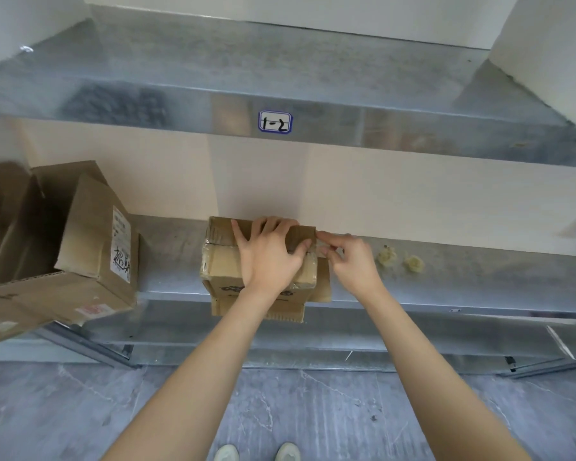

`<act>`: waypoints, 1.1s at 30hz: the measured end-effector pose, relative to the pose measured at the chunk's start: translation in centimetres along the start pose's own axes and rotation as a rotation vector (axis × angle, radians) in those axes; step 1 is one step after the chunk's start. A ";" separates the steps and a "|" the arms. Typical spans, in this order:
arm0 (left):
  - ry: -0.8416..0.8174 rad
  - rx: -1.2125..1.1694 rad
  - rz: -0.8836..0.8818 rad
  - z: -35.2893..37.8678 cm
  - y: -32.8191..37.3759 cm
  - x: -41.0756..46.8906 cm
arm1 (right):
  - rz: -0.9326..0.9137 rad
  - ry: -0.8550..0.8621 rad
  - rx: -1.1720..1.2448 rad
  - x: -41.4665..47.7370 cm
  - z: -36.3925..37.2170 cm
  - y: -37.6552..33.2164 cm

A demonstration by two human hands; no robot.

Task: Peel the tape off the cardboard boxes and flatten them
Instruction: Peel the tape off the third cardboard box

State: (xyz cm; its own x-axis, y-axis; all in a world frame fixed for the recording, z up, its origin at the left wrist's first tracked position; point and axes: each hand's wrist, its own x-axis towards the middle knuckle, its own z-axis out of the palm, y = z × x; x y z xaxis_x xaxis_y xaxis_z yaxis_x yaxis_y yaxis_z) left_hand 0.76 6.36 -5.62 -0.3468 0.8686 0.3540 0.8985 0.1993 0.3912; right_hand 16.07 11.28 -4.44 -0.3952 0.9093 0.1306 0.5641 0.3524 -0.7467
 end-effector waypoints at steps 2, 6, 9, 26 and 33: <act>0.005 0.010 -0.004 0.0 0.0 -0.1 | -0.015 -0.032 -0.013 0.1 -0.2 0.3; -0.005 0.023 -0.014 -0.1 -0.1 0.0 | -0.088 -0.140 -0.124 -0.1 -1.0 1.5; -0.017 0.040 -0.012 -0.1 0.0 0.2 | -0.132 -0.161 -0.119 -0.7 -1.8 2.0; 0.006 -0.010 -0.028 -0.1 0.1 -0.2 | -0.052 0.118 0.152 -2.4 0.1 1.3; 0.035 -0.073 -0.077 0.2 -0.1 0.2 | 0.031 0.104 0.414 -3.5 1.3 0.7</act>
State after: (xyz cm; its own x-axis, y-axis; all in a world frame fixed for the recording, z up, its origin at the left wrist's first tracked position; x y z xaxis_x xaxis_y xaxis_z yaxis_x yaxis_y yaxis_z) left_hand 0.64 6.63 -5.77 -0.4243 0.8354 0.3495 0.8473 0.2300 0.4788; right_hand 16.91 8.04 -6.32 -0.2956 0.9430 0.1532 0.2271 0.2251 -0.9475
